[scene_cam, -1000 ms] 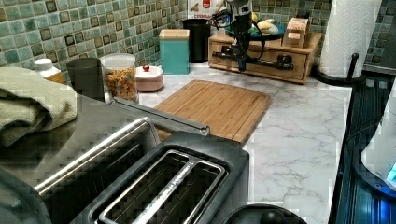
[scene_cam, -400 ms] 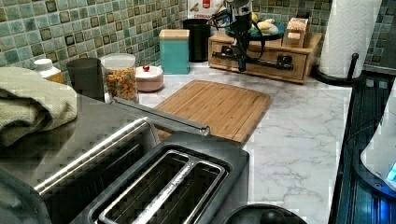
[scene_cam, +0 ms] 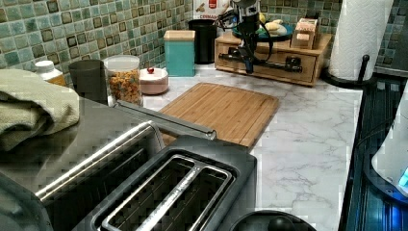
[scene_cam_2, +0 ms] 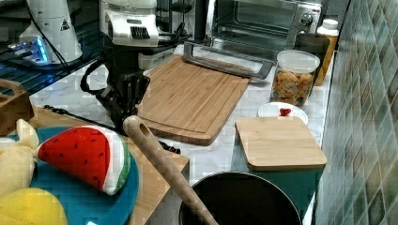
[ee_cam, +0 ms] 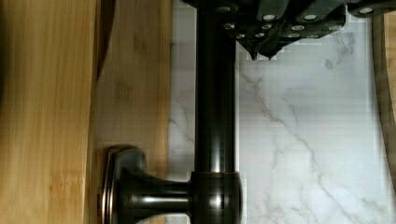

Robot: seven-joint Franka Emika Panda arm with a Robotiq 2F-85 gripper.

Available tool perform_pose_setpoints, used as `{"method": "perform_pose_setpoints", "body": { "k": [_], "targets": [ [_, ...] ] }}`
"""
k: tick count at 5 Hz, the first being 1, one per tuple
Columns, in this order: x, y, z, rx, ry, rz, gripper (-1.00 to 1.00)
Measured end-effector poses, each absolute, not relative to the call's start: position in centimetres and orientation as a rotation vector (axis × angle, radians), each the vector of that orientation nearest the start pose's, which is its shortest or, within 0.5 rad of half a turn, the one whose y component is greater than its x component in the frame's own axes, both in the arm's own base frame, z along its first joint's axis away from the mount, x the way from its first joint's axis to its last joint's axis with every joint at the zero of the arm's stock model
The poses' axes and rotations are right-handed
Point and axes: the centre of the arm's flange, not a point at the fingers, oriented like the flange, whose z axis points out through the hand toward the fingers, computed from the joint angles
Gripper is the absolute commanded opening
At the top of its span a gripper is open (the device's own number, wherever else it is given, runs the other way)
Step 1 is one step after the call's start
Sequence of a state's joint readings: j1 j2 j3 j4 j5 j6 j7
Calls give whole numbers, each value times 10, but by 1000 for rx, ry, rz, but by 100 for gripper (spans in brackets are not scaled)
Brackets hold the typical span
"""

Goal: Close the drawer.

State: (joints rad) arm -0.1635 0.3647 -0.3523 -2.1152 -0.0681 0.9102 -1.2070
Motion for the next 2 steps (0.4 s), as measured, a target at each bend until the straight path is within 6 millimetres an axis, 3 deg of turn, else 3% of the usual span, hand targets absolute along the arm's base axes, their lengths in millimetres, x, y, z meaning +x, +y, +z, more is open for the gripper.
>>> {"method": "perform_pose_setpoints", "body": {
  "k": [2],
  "targets": [
    [507, -283, 252, -3305, 24, 101, -100]
  ]
}}
